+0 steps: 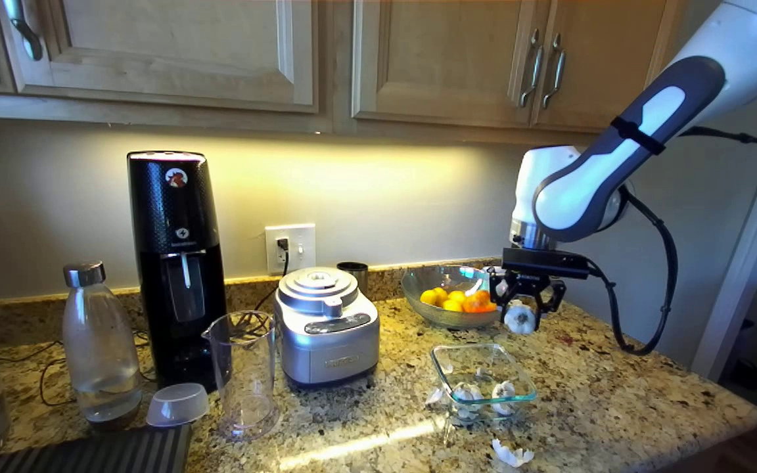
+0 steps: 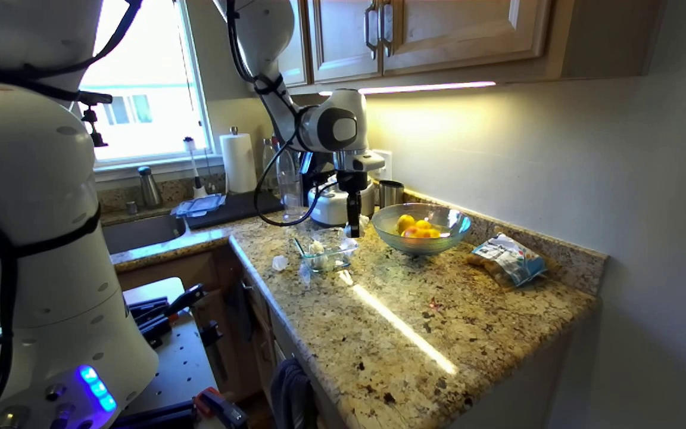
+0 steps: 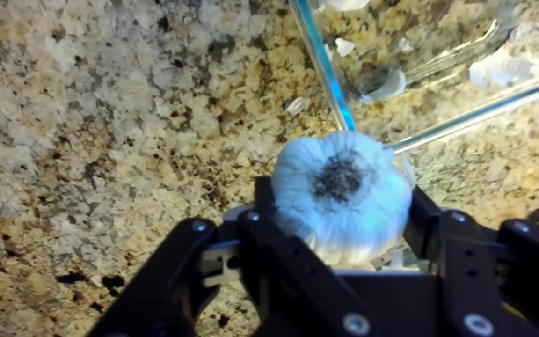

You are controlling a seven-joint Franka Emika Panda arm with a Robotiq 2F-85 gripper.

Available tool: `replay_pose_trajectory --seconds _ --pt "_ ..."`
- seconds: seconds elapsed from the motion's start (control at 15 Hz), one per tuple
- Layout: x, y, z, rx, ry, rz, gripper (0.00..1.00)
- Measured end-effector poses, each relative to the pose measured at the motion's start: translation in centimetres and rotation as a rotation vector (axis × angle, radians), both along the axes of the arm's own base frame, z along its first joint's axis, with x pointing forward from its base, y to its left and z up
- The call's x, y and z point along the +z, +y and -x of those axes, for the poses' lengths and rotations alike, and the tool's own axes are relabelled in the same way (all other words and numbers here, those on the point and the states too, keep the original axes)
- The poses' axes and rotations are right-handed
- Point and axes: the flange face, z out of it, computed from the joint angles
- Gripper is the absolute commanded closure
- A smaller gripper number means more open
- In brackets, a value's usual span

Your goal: Take out all the cloves of garlic in the bowl and put them on the table

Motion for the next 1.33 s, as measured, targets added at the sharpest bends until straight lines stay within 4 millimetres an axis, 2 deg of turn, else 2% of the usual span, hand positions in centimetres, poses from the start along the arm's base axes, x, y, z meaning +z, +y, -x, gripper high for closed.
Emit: replay_pose_trajectory --seconds 0.2,0.6,0.87,1.07,1.13,1.2,1.33 --pt "-1.5 -1.5 0.2 -0.090 -0.005 0.006 0.60" --pt "-5.8 -3.6 0.2 -0.253 -0.026 0.031 0.60" --pt "-8.0 -4.4 0.3 -0.312 -0.030 0.051 0.60" --pt "-8.9 -4.5 0.3 -0.330 -0.027 0.066 0.60" --pt "-9.0 -4.4 0.2 -0.329 -0.027 0.069 0.10" --pt "-9.1 -4.4 0.2 -0.326 -0.029 0.073 0.09" --pt "-9.1 -4.4 0.1 -0.314 -0.034 0.087 0.01"
